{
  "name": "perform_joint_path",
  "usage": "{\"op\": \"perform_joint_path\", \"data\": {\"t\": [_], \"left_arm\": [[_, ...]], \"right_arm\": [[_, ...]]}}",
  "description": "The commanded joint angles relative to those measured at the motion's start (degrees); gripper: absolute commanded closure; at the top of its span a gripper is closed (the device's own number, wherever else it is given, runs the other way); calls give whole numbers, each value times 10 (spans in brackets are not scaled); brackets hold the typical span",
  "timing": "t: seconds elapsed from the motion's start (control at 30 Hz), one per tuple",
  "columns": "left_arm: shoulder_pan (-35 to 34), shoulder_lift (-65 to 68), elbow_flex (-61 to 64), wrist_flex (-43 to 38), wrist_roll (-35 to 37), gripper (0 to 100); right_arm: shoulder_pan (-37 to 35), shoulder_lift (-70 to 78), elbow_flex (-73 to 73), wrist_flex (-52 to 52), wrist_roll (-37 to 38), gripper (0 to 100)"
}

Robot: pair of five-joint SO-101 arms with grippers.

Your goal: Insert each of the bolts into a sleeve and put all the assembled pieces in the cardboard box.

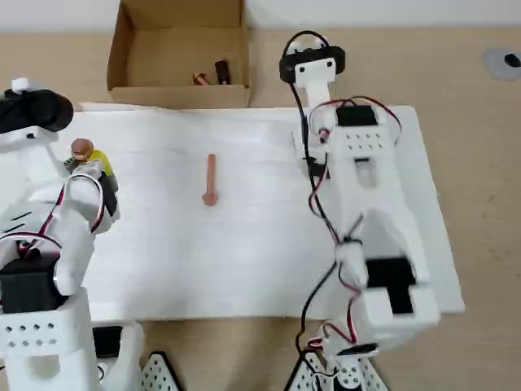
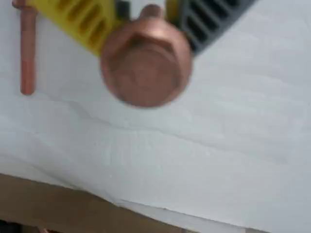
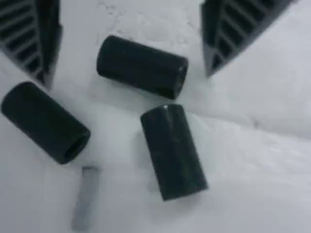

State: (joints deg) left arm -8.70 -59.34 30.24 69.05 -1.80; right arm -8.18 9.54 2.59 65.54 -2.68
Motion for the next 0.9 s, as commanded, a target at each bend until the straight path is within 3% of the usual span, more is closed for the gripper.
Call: {"op": "perform_joint_path", "data": {"t": [0.0, 0.1, 0.33, 0.87], "left_arm": [[4, -10, -2, -14, -1, 993], [6, -10, -2, -13, -1, 993], [5, -10, 21, -12, -1, 991], [7, -10, 38, -6, 1, 991]], "right_arm": [[9, 59, -96, 43, 4, 759], [9, 103, -154, 80, 8, 758], [9, 167, -255, 152, 99, 757], [4, 258, -291, 178, 117, 759]]}}
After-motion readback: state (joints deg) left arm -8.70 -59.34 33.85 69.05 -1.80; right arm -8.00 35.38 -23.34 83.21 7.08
